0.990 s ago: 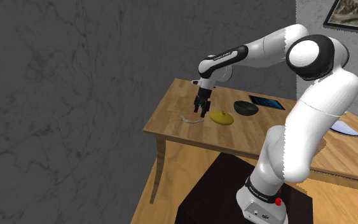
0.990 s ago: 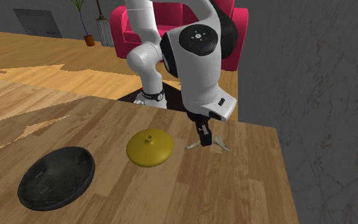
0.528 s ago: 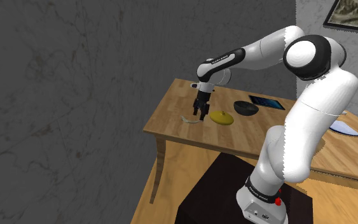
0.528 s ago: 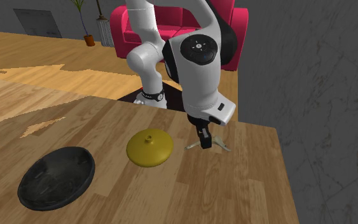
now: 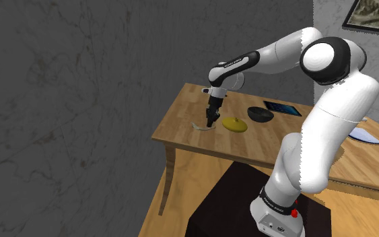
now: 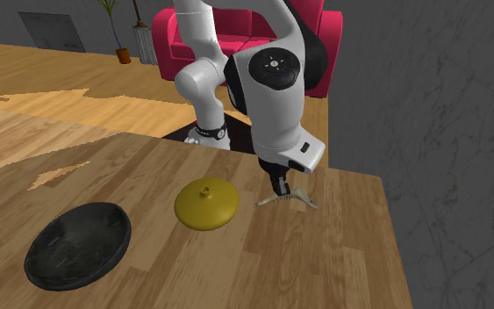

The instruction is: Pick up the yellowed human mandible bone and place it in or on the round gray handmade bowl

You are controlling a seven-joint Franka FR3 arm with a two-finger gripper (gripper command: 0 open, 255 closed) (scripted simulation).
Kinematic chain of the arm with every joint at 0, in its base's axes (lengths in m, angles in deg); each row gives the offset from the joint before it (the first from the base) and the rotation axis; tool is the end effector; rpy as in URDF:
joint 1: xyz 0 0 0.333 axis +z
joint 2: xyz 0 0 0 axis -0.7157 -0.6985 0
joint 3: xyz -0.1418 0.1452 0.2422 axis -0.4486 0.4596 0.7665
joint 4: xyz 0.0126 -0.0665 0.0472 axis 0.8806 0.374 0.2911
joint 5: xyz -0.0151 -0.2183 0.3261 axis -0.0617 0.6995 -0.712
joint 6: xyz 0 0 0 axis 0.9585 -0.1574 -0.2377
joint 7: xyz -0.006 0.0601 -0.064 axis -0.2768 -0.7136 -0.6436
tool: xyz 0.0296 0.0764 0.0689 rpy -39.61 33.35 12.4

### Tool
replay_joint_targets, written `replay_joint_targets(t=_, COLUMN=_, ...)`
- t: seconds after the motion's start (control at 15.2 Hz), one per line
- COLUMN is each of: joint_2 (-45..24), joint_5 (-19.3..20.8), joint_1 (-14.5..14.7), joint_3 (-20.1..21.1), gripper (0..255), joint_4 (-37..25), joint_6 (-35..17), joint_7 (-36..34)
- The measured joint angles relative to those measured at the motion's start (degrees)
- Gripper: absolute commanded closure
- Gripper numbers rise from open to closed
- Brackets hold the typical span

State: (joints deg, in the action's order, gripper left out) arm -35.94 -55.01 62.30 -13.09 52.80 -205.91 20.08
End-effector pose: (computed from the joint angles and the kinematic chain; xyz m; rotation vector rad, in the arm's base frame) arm 0.4478 -0.1838 0.3584 -2.5589 -1.2835 -0.0621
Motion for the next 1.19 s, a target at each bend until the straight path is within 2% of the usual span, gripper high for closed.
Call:
replay_joint_targets(t=0.26, joint_2=0.0, joint_5=0.0, joint_1=0.0, joint_3=0.0, gripper=255, joint_4=0.0, joint_6=0.0, joint_7=0.0)
replay_joint_targets(t=0.33, joint_2=0.0, joint_5=0.0, joint_1=0.0, joint_3=0.0, gripper=0, joint_4=0.0, joint_6=0.0, joint_7=0.0)
replay_joint_targets(t=0.4, joint_2=0.0, joint_5=0.0, joint_1=0.0, joint_3=0.0, gripper=0, joint_4=0.0, joint_6=0.0, joint_7=0.0)
replay_joint_targets(t=0.46, joint_2=3.1, joint_5=2.29, joint_1=0.25, joint_3=1.11, gripper=0, joint_4=3.36, joint_6=-3.3, joint_7=-2.07)
replay_joint_targets(t=0.53, joint_2=7.07, joint_5=6.64, joint_1=-0.03, joint_3=3.22, gripper=0, joint_4=8.04, joint_6=-10.98, joint_7=-5.84)
replay_joint_targets(t=0.59, joint_2=8.87, joint_5=9.1, joint_1=-0.34, joint_3=4.58, gripper=0, joint_4=10.65, joint_6=-16.46, joint_7=-8.0)
replay_joint_targets(t=0.66, joint_2=9.58, joint_5=10.19, joint_1=-0.47, joint_3=5.29, gripper=0, joint_4=12.15, joint_6=-19.6, joint_7=-9.01)
replay_joint_targets(t=0.92, joint_2=7.5, joint_5=9.01, joint_1=0.35, joint_3=5.0, gripper=0, joint_4=14.38, joint_6=-25.8, joint_7=-8.08)
replay_joint_targets(t=1.19, joint_2=5.79, joint_5=7.43, joint_1=1.06, joint_3=4.58, gripper=0, joint_4=14.74, joint_6=-27.77, joint_7=-6.98)
